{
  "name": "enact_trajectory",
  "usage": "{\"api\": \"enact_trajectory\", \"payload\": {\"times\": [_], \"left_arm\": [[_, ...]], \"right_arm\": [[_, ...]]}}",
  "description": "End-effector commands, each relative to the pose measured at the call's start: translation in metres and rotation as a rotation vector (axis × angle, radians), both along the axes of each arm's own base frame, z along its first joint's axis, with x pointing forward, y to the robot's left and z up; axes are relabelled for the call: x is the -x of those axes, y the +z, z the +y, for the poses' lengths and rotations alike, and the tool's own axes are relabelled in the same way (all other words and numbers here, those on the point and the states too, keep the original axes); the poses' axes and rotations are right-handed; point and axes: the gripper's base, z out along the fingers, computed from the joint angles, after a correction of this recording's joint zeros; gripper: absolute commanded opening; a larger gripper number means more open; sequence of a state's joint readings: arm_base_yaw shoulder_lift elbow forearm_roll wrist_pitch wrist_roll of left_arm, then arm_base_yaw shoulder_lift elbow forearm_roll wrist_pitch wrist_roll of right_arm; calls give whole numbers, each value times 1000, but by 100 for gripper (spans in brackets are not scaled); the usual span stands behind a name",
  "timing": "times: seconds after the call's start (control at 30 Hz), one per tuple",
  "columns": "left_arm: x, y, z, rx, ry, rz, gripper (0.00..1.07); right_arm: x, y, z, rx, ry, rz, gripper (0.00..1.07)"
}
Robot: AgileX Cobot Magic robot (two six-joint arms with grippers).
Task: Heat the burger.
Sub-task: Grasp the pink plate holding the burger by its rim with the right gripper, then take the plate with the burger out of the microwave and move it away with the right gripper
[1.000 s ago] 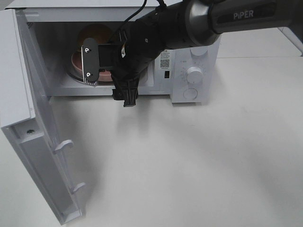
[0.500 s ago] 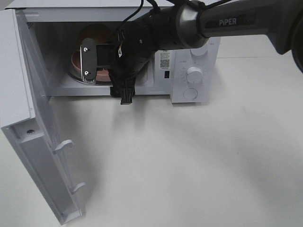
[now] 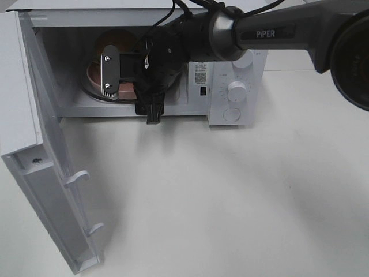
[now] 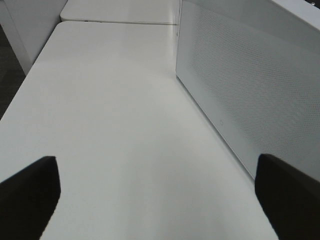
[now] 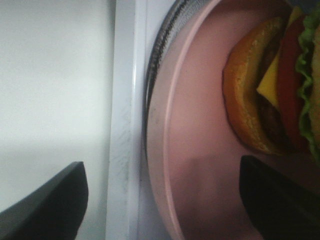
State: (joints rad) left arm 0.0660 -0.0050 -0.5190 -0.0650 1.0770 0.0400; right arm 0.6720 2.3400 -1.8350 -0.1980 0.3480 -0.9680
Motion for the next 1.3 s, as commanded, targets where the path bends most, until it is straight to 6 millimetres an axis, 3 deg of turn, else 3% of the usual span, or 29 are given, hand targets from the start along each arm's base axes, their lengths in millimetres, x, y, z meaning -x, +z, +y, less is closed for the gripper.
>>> {"api": "enact_trajectory", "payload": {"times": [0.03,0.4,0.6,0.73,0.77,0.8,0.83,0.87,0.93,0.97,1.0,1.3], "left_arm": [[0,0,0,3,-1,-13,98],[0,0,0,3,-2,-13,98],[0,0,0,3,-2,-13,98],[0,0,0,3,-2,-13,98],[0,0,0,3,-2,-13,98],[0,0,0,3,-2,-13,98],[0,0,0,3,-2,-13,98],[0,0,0,3,-2,-13,98],[0,0,0,3,-2,-13,98],[0,0,0,3,-2,-13,98],[0,0,0,3,-2,-13,98],[0,0,0,3,-2,-13,98]], "right_arm": [[-5,1,-1,-22,-10,-16,80],[-11,-21,-1,-8,-19,10,77],[-10,-22,-1,-11,-32,21,70],[-10,-22,-1,-14,-34,21,55],[-10,-22,-1,-14,-34,21,44],[-10,-22,-1,-14,-34,21,44],[-10,-22,-1,-12,-34,22,31],[-10,-22,-1,-12,-34,22,31],[-6,-23,2,-1,-27,33,12],[-6,-23,2,-1,-27,33,12],[-6,-23,1,7,-27,37,3],[-1,-23,7,13,-8,37,0]]}}
